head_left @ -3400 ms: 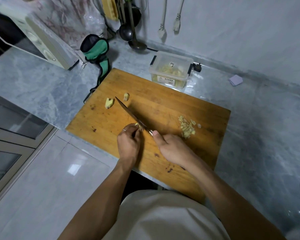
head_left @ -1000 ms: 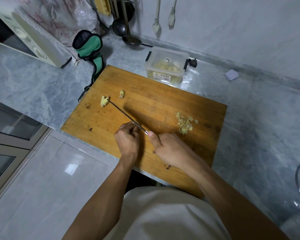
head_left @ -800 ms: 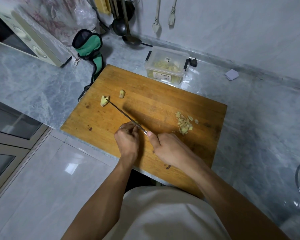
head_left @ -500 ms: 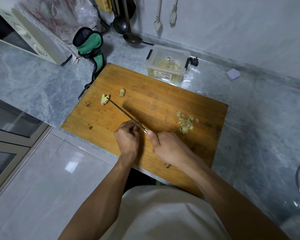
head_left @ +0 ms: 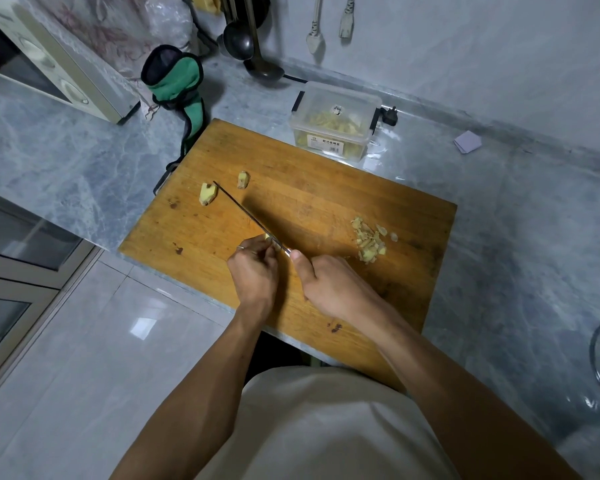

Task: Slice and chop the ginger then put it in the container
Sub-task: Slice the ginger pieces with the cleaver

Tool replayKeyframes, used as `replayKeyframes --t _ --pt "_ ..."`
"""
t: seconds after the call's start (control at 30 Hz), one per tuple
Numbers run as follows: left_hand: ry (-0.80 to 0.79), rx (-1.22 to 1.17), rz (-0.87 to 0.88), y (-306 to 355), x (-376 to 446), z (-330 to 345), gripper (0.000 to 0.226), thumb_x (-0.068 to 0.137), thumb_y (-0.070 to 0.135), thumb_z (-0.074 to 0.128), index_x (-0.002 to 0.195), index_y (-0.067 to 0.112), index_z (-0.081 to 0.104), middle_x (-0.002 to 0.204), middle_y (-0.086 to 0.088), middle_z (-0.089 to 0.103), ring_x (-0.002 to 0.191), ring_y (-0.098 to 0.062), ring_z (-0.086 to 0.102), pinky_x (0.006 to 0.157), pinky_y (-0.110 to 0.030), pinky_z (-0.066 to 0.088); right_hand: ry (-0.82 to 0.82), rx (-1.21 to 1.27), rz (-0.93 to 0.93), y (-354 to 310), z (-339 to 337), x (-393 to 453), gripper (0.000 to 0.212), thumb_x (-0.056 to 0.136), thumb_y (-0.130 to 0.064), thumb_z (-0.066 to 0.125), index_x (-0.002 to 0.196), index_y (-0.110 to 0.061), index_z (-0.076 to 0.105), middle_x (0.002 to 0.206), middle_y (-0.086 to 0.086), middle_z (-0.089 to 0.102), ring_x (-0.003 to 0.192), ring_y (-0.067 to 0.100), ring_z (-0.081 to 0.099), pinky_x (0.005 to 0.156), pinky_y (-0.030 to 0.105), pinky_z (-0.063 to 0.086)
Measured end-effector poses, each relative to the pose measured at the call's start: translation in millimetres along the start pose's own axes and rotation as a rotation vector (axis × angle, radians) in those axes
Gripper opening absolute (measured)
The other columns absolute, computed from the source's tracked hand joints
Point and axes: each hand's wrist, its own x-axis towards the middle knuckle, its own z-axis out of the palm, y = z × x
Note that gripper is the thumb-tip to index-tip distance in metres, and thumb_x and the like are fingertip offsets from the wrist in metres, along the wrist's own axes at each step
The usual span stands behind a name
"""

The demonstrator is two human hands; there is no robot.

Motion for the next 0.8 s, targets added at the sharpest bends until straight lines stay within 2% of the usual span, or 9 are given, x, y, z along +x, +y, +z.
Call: replayKeyframes --t 0.1,0.27,0.33,0.43,0.53,0.67,0.8 --pt "0.007 -0.008 -0.008 0.0 -0.5 -0.3 0.02 0.08 -0.007 0.062 0.089 -0.001 0.078 0.099 -0.013 0.074 0.09 -0.02 0.068 0.081 -0.007 0.041 0.014 0.015 -0.004 -2.1 0.7 1.0 0.069 0.106 -0.058 0.023 0.055 -0.015 0.043 0.052 -0.001 0.047 0.044 0.016 0.044 0.048 0.034 0.036" --pt "-0.011 0.022 0.042 -2.1 1.0 0.4 0.018 0.079 -0.004 0.062 0.087 0.0 0.078 0.096 -0.013 0.075 0.089 -0.022 0.069 0.081 -0.021 0.05 0.036 -0.034 -0.01 -2.7 5.3 3.3 0.068 0.106 -0.056 0.023 0.057 -0.015 0.044 0.057 0.003 0.052 0.053 0.021 0.053 0.049 0.03 0.033" --pt "-0.008 0.028 0.041 -3.9 1.4 0.7 0.018 0.079 -0.004 0.062 0.087 0.0 0.078 0.097 -0.012 0.074 0.089 -0.021 0.069 0.081 -0.02 0.05 0.041 -0.04 -0.015 -1.9 5.1 3.0 0.068 0.106 -0.056 0.023 0.057 -0.015 0.044 0.057 0.003 0.052 0.052 0.02 0.053 0.048 0.03 0.033" --pt "-0.016 0.018 0.029 -3.8 0.0 1.0 0.019 0.08 -0.004 0.062 0.088 0.001 0.078 0.098 -0.012 0.074 0.09 -0.019 0.068 0.081 -0.009 0.043 0.052 -0.031 -0.013 0.0 4.1 3.3 0.07 0.106 -0.057 0.023 0.058 -0.013 0.048 0.059 0.004 0.055 0.054 0.022 0.056 0.05 0.035 0.043" --pt "-0.011 0.023 0.022 -0.3 1.2 -1.7 0.019 0.079 -0.006 0.063 0.087 0.0 0.078 0.097 -0.012 0.074 0.09 -0.02 0.068 0.082 -0.011 0.043 0.033 -0.006 -0.004 -1.2 3.5 4.6 0.069 0.106 -0.057 0.023 0.061 -0.012 0.05 0.064 0.006 0.056 0.058 0.023 0.056 0.057 0.04 0.049" --pt "-0.009 -0.021 -0.01 3.3 -6.1 -2.2 0.016 0.079 -0.007 0.064 0.083 0.002 0.077 0.092 -0.008 0.073 0.086 -0.016 0.065 0.081 -0.014 0.044 -0.006 -0.011 -0.019 4.6 0.3 -0.2 0.07 0.106 -0.056 0.023 0.058 -0.012 0.048 0.057 0.003 0.052 0.052 0.02 0.051 0.056 0.039 0.046" --pt "0.005 -0.064 -0.022 2.2 -17.7 7.6 0.013 0.081 -0.005 0.067 0.087 0.002 0.076 0.098 -0.008 0.073 0.088 -0.013 0.065 0.082 -0.013 0.044 -0.011 0.013 0.014 14.1 -5.5 -7.5 0.067 0.107 -0.055 0.023 0.056 -0.016 0.043 0.056 0.001 0.048 0.051 0.015 0.046 0.055 0.033 0.037"
